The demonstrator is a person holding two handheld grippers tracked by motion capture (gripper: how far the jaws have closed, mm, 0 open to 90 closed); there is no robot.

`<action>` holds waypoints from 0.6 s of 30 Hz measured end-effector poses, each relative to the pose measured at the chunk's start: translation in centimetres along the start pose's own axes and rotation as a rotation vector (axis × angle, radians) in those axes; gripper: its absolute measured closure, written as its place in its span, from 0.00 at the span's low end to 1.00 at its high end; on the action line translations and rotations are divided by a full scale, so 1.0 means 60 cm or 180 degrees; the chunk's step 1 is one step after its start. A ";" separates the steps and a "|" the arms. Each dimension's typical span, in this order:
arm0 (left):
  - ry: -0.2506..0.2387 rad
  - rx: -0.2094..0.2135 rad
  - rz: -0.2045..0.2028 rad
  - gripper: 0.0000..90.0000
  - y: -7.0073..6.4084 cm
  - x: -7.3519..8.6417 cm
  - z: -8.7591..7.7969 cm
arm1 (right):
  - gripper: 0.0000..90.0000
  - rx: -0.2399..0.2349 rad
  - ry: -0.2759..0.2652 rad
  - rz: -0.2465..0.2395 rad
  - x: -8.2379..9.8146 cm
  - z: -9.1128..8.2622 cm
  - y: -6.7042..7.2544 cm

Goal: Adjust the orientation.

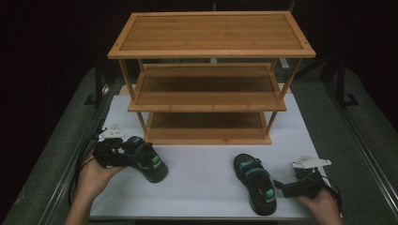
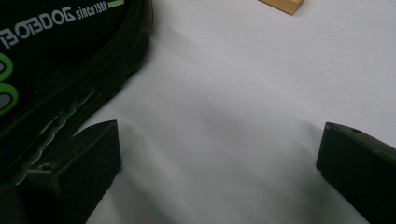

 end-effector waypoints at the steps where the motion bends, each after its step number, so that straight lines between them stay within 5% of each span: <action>1: 0.0000 0.0000 0.0000 0.43 0.000 0.000 0.000 | 0.00 0.0000 0.0000 0.0000 0.000 0.000 0.000; 18: 0.0376 0.0016 -0.0046 0.58 0.017 -0.015 0.047 | 0.00 0.0000 0.0003 0.0005 0.000 0.000 0.000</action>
Point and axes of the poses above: each handheld gripper's, and its own axes: z roughly forward along the jaws, x roughly out of its underside, y roughly to its left, the point moved 1 cm from there along z, roughly forward along the jaws
